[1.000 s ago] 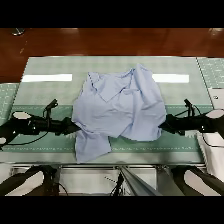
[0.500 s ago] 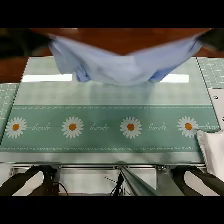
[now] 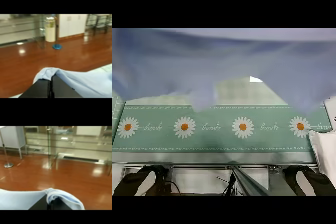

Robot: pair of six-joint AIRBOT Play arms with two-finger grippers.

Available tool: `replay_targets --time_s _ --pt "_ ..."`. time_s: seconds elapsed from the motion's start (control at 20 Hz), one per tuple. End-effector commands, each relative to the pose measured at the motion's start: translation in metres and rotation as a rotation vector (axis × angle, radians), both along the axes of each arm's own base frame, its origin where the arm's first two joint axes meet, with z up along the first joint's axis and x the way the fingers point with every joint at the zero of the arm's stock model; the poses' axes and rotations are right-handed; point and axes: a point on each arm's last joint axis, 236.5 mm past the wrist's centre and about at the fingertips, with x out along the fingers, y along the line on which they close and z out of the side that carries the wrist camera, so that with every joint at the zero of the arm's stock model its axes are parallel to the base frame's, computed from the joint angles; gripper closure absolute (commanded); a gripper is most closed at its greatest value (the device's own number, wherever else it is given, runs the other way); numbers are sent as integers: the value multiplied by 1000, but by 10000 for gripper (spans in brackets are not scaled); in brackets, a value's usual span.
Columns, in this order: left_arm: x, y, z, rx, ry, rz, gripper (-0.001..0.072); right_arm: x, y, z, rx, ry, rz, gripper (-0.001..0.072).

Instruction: Fold the shirts.

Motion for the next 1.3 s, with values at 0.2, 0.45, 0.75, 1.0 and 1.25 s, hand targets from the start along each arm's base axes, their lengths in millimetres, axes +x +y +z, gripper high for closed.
replay_targets --time_s 0.2,0.45,0.75,1.0,1.25 --pt "-35 28 -38 71 41 128 686 -31 -13 -50 -56 156 -80 689" --pt "58 31 -152 63 385 104 686 41 1 -146 52 413 66 689" --pt "188 12 -304 -100 767 28 686 167 -13 -302 179 646 63 689" --pt "282 -1 -392 -335 900 31 685 291 -9 -387 307 775 47 689" --pt "312 -16 -446 -475 1000 28 603 382 16 -422 661 849 131 623"
